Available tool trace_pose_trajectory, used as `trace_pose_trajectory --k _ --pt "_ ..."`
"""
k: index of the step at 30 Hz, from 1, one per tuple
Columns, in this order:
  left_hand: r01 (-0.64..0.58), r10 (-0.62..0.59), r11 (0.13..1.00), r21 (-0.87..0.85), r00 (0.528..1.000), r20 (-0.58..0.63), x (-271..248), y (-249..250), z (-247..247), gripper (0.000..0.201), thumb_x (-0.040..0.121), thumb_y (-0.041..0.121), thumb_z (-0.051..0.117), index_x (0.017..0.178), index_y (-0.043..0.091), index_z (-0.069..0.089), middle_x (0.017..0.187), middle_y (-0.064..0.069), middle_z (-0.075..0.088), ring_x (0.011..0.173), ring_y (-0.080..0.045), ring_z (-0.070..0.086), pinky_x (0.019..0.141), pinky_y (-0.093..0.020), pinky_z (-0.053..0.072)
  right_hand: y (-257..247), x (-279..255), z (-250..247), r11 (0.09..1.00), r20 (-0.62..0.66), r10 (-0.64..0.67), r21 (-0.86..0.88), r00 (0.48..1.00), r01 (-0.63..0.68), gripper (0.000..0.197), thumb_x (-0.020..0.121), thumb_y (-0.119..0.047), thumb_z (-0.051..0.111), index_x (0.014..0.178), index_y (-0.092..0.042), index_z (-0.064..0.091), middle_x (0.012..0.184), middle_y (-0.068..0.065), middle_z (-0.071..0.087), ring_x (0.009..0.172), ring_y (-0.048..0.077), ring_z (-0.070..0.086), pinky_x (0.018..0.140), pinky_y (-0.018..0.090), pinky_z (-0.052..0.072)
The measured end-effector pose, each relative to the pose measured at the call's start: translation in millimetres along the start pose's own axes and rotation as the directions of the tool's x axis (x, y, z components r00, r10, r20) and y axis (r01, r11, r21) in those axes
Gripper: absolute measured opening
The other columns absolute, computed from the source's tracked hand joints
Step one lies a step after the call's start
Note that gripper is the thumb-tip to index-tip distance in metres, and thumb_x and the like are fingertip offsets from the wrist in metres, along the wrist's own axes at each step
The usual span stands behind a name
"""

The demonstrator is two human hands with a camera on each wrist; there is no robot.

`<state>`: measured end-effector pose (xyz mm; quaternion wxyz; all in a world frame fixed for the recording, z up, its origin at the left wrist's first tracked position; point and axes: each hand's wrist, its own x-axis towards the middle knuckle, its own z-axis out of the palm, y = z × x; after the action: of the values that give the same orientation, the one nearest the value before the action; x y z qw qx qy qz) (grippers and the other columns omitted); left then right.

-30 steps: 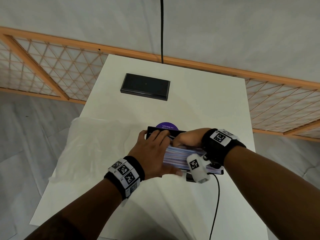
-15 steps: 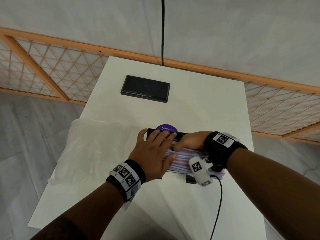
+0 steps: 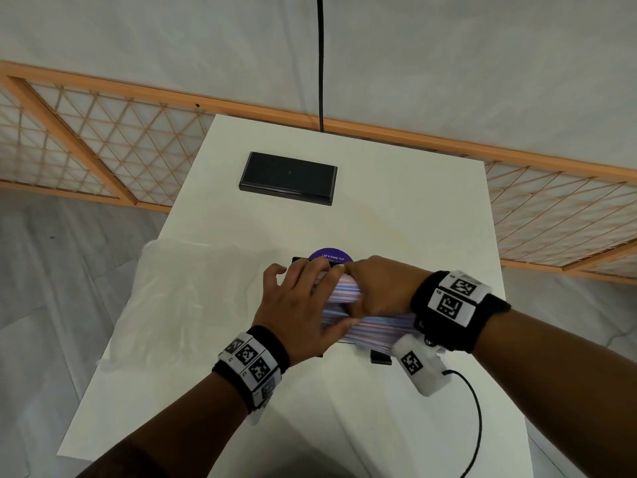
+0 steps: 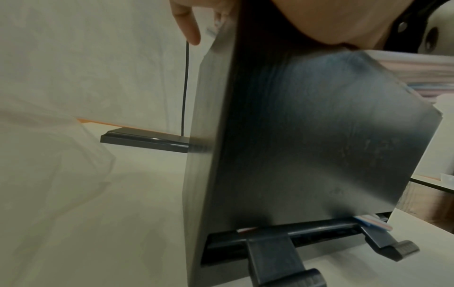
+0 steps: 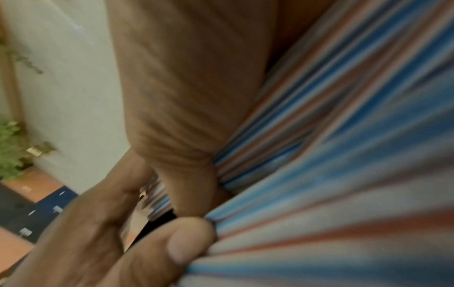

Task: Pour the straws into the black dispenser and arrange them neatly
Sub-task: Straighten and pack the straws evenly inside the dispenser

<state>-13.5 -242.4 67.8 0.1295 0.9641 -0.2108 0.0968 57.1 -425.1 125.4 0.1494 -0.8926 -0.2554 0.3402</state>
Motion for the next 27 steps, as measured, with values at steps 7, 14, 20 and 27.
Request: trace_pose_trajectory --k 7,14,20,27 --pt "0.057 -0.057 0.998 0.000 0.990 -0.133 -1 5 2 0.078 0.077 0.069 0.061 0.134 0.016 0.058 0.135 -0.007 0.051 0.117 -0.029 0.052 0.094 -0.050 0.038 -6 -7 24 0.886 -0.384 -0.091 -0.452 0.919 -0.101 0.058 0.078 -0.036 0.070 0.130 -0.019 0.051 0.097 0.002 0.066 0.078 0.028 0.066 0.060 0.033 0.041" --pt "0.102 -0.103 0.994 -0.041 0.994 -0.022 -6 3 4 0.058 0.092 0.061 0.046 0.132 0.021 0.055 0.139 -0.005 0.052 0.129 -0.029 0.047 0.100 -0.050 0.040 -3 -5 61 0.914 -0.551 -0.063 -0.366 0.832 -0.173 0.048 0.076 -0.026 0.071 0.120 -0.017 0.055 0.097 0.002 0.064 0.073 0.026 0.063 0.062 0.037 0.049" --pt "0.147 -0.149 0.989 0.036 0.985 0.084 -5 5 8 0.052 0.094 0.057 0.040 0.134 0.026 0.056 0.129 -0.001 0.056 0.117 -0.024 0.051 0.091 -0.047 0.039 11 -4 57 0.985 -0.461 -0.069 -0.173 0.885 -0.014 0.065 0.081 -0.031 0.071 0.140 -0.016 0.047 0.123 0.004 0.062 0.103 0.026 0.063 0.087 0.041 0.050" --pt "0.133 -0.139 0.990 0.051 0.980 0.142 -3 4 7 0.046 0.096 0.047 0.039 0.134 0.030 0.057 0.137 0.001 0.047 0.121 -0.023 0.047 0.093 -0.048 0.036 28 -36 28 0.964 -0.423 -0.055 0.214 0.905 0.158 0.042 0.084 -0.019 0.076 0.121 -0.032 0.062 0.117 -0.016 0.065 0.104 0.003 0.061 0.093 0.024 0.049"
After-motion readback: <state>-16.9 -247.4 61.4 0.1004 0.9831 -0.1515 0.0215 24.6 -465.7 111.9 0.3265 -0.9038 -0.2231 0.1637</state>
